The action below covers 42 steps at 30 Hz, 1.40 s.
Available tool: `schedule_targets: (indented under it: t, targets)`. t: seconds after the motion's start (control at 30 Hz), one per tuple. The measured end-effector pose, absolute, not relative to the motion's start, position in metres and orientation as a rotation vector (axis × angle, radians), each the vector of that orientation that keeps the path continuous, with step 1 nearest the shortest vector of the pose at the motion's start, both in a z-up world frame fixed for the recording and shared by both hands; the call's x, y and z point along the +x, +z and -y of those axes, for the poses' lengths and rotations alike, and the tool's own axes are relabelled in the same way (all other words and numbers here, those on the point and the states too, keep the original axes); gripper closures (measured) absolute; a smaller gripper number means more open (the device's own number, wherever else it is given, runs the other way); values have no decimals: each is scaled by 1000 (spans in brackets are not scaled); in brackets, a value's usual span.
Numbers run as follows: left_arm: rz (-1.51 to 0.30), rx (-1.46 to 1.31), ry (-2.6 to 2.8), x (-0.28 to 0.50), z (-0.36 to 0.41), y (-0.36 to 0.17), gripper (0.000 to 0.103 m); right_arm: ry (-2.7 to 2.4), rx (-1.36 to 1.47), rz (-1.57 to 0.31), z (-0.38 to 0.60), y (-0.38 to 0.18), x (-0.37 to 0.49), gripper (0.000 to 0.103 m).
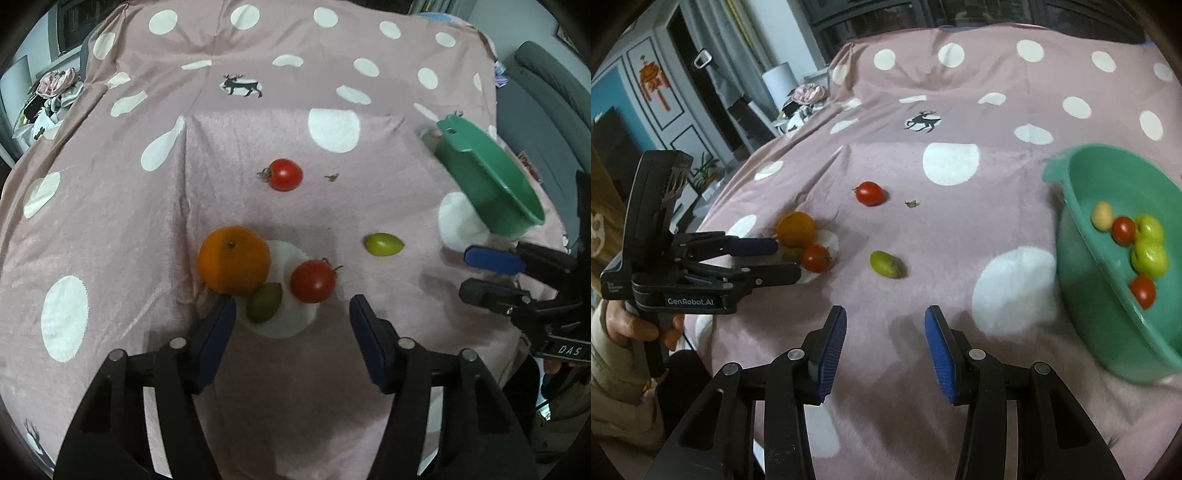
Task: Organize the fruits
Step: 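Move the right tool back toward the small green-yellow fruit, then close the right tool on the small green-yellow fruit and lift it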
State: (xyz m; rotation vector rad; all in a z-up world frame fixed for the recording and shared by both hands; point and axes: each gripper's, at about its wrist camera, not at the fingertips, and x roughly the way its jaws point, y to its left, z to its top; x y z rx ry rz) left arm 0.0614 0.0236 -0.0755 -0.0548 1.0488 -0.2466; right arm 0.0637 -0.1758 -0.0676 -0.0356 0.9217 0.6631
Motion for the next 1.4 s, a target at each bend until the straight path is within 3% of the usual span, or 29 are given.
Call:
schedule_targets:
  t: [0.6, 0.67, 0.7, 0.73, 0.9, 1.07, 1.4]
  targets:
    - [-1088, -21, -230, 78, -32, -84, 57, 710, -219, -968, 130, -80, 105, 59]
    - [-1101, -10, -236, 79, -30, -87, 68, 706, -233, -978, 126, -83, 108, 63]
    - [-1107, -6, -243, 79, -29, -89, 80, 705, -239, -982, 124, -85, 110, 64]
    - [-1102, 5, -242, 79, -28, -89, 82, 707, -242, -985, 123, -86, 111, 66]
    - [-1093, -3, -247, 79, -31, -90, 84, 708, -250, -1001, 118, -92, 115, 71]
    - [-1084, -8, -265, 78, -29, -90, 85, 700, -248, -991, 117, -92, 117, 82]
    - [-1064, -73, -289, 68, -31, -83, 85, 704, -169, -956, 133, -80, 102, 82]
